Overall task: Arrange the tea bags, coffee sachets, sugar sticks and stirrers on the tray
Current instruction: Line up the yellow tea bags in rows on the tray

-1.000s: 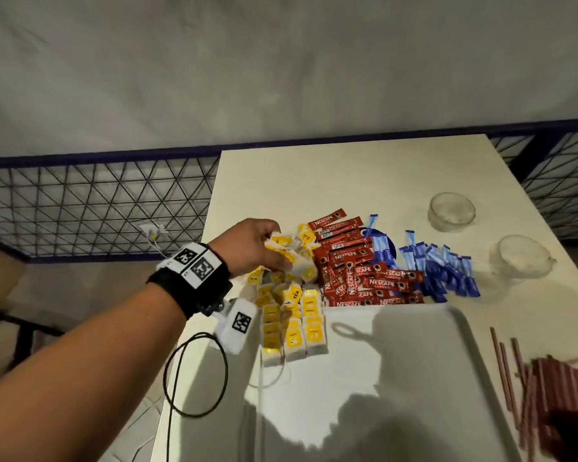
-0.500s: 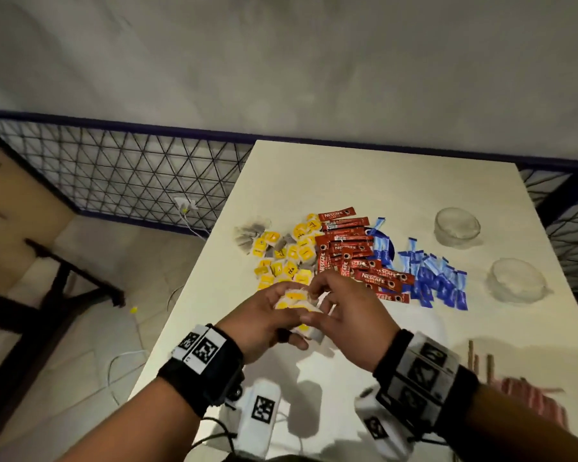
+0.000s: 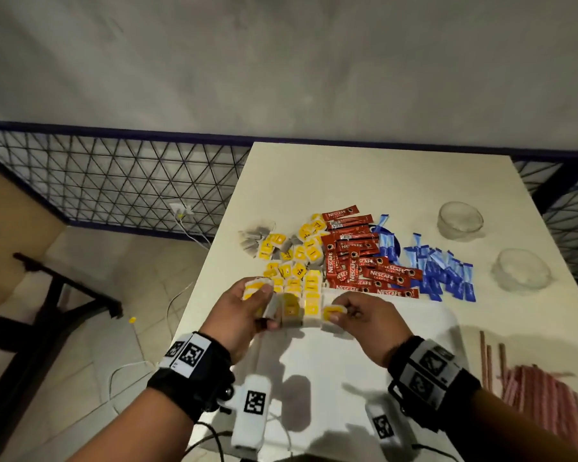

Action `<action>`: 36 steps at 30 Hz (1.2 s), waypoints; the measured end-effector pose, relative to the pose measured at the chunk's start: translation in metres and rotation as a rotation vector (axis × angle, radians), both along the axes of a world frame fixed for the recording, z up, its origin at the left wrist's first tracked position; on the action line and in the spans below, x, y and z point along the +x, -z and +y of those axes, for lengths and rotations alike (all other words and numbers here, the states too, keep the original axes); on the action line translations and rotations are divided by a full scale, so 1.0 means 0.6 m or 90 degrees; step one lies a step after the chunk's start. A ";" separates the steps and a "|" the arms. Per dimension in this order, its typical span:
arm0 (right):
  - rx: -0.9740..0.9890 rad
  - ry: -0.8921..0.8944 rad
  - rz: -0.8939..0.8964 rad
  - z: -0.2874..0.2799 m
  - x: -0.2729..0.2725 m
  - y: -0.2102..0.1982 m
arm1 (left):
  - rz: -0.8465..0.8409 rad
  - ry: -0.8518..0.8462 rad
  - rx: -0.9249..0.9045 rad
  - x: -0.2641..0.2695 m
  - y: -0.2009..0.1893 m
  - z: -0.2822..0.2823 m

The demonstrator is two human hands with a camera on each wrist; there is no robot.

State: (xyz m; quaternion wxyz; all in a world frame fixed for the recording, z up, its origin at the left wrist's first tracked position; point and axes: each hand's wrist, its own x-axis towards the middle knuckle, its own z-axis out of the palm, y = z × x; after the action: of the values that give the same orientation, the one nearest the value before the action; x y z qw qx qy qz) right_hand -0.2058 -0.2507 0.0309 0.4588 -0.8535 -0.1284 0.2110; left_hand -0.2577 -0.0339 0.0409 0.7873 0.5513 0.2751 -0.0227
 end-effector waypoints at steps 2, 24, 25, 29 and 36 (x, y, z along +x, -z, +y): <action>-0.044 0.062 0.051 -0.006 0.006 0.032 | 0.014 0.001 0.018 -0.011 0.010 0.025; -0.072 0.137 0.183 0.093 0.035 0.130 | 0.114 0.029 0.039 -0.078 0.075 0.105; -0.073 0.137 0.183 0.094 0.036 0.130 | 0.115 0.029 0.042 -0.080 0.075 0.105; -0.066 0.129 0.198 0.095 0.038 0.135 | 0.116 0.034 0.051 -0.083 0.075 0.102; -0.109 0.147 0.181 0.096 0.035 0.130 | 0.111 0.029 0.030 -0.083 0.070 0.096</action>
State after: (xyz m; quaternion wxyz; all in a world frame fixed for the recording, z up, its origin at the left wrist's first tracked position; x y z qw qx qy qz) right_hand -0.1849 -0.1932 -0.0469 0.4193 -0.8600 0.0546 0.2857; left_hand -0.3073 0.0239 -0.0012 0.7463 0.5717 0.3307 -0.0821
